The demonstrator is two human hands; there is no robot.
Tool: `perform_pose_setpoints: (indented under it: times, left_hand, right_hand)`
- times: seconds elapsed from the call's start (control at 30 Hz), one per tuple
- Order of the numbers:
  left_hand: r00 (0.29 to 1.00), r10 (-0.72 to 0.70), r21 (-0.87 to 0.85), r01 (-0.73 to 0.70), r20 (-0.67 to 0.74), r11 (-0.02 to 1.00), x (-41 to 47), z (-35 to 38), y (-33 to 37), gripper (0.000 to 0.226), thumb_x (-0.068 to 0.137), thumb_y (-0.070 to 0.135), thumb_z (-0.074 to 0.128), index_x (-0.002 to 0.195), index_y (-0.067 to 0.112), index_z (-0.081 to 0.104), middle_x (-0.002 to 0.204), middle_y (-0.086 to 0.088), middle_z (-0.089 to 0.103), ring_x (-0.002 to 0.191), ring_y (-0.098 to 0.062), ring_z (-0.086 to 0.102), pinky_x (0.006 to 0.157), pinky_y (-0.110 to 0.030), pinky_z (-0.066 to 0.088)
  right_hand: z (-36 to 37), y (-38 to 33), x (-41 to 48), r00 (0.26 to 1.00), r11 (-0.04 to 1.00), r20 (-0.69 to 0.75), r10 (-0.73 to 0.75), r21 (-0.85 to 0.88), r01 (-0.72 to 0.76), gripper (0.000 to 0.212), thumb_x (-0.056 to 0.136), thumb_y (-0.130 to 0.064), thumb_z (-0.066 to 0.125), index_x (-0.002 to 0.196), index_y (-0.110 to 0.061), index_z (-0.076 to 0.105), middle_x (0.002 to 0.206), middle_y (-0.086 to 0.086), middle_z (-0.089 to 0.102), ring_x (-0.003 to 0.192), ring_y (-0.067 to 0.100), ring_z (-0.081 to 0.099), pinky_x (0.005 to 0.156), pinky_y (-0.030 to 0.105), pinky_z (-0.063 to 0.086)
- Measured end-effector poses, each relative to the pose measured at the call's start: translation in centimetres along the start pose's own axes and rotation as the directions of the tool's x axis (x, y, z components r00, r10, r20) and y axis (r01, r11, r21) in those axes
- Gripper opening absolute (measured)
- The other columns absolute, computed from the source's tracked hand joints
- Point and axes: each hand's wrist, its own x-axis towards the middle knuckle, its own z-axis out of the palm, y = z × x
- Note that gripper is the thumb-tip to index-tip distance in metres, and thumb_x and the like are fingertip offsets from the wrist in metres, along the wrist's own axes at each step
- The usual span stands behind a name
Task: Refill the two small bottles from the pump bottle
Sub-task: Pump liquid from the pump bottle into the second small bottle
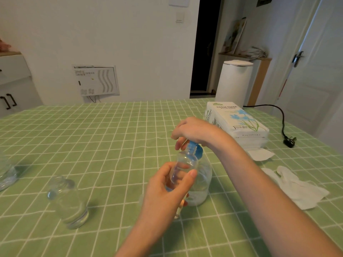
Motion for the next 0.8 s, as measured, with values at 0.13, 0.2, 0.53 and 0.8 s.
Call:
perform_pose_setpoints:
  times: [0.13, 0.2, 0.53, 0.8]
  left_hand:
    - [1.000, 0.005, 0.000, -0.005, -0.004, 1.000, -0.11, -0.01, -0.13, 0.039, 0.058, 0.051, 0.065, 0.085, 0.022, 0.068, 0.068, 0.005, 0.065, 0.058, -0.005, 0.056, 0.049, -0.016, 0.049]
    - [1.000, 0.006, -0.005, -0.006, -0.001, 1.000, -0.16, 0.05, -0.12, 0.039, 0.058, 0.051, 0.065, 0.085, 0.022, 0.068, 0.067, 0.004, 0.065, 0.057, -0.005, 0.056, 0.049, -0.016, 0.048]
    - [1.000, 0.010, 0.005, -0.010, -0.001, 1.000, 0.05, 0.18, -0.02, 0.033, 0.058, 0.050, 0.064, 0.084, 0.029, 0.066, 0.067, 0.006, 0.065, 0.059, -0.005, 0.057, 0.049, -0.019, 0.050]
    - [1.000, 0.012, -0.007, -0.012, 0.008, 1.000, 0.00, 0.08, 0.00, 0.032, 0.061, 0.050, 0.065, 0.085, 0.028, 0.068, 0.067, 0.006, 0.066, 0.057, -0.003, 0.056, 0.049, -0.015, 0.047]
  right_hand:
    - [0.13, 0.10, -0.22, 1.000, 1.000, 0.011, 0.015, 0.009, -0.015, 0.033, 0.087, -0.021, 0.057, 0.114, -0.003, 0.060, 0.107, 0.014, 0.068, 0.104, 0.031, 0.064, 0.081, 0.036, 0.049]
    - [0.33, 0.22, -0.31, 1.000, 1.000, 0.019, 0.019, 0.016, -0.019, 0.033, 0.087, -0.020, 0.057, 0.115, -0.002, 0.060, 0.109, 0.016, 0.067, 0.105, 0.033, 0.063, 0.078, 0.036, 0.048]
    - [-0.23, 0.07, -0.34, 0.998, 0.999, -0.045, -0.038, -0.039, 0.036, 0.033, 0.089, -0.026, 0.055, 0.112, -0.003, 0.061, 0.104, 0.015, 0.070, 0.078, 0.020, 0.056, 0.076, 0.033, 0.047]
    - [0.10, -0.08, -0.18, 1.000, 1.000, -0.020, -0.010, -0.016, 0.009, 0.030, 0.088, -0.021, 0.055, 0.111, -0.003, 0.062, 0.103, 0.015, 0.070, 0.098, 0.030, 0.066, 0.093, 0.042, 0.051]
